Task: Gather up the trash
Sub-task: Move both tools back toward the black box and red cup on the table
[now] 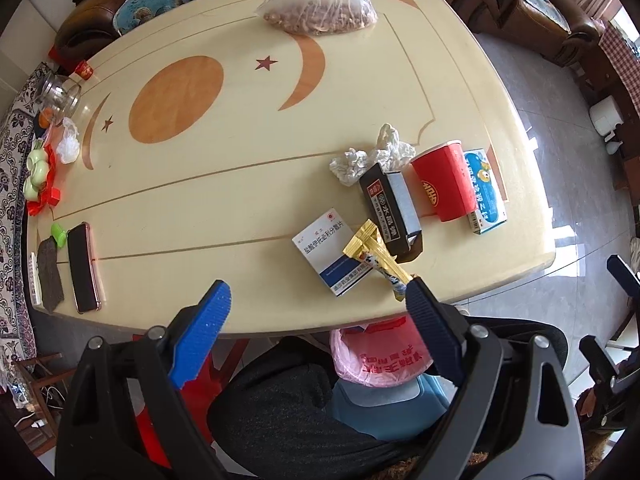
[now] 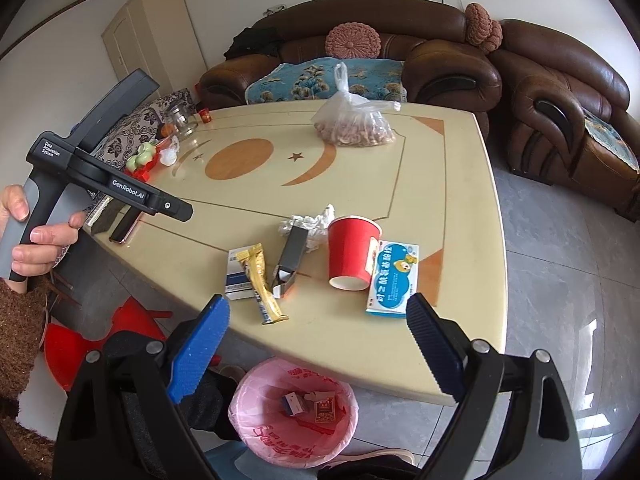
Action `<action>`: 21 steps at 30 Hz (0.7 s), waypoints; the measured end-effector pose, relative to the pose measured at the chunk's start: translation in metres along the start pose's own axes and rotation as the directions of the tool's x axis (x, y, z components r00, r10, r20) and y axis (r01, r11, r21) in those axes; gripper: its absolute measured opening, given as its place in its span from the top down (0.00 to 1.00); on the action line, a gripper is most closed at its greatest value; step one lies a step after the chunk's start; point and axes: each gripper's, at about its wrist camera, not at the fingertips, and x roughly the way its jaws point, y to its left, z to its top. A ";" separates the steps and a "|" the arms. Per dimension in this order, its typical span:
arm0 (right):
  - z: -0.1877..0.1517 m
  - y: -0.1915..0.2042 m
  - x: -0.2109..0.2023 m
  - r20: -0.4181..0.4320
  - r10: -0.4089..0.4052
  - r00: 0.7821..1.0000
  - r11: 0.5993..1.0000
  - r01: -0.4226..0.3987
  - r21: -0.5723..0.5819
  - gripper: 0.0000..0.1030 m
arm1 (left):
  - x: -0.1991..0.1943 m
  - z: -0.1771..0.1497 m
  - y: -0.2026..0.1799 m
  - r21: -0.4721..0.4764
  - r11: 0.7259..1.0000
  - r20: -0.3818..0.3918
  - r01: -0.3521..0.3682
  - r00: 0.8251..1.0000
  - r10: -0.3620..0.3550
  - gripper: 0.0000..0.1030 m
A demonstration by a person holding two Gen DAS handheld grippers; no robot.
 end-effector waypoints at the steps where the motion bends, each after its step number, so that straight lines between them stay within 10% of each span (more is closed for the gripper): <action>1: 0.000 -0.004 0.001 -0.001 -0.002 1.000 1.000 0.002 0.006 0.15 | 0.002 0.002 -0.002 0.001 1.000 -0.004 0.002 1.000 -0.002 0.16; 21: 0.004 -0.055 0.045 -0.054 -0.001 0.999 0.997 0.005 0.080 0.15 | 0.058 0.044 -0.064 0.085 0.995 -0.108 0.044 0.994 -0.035 0.16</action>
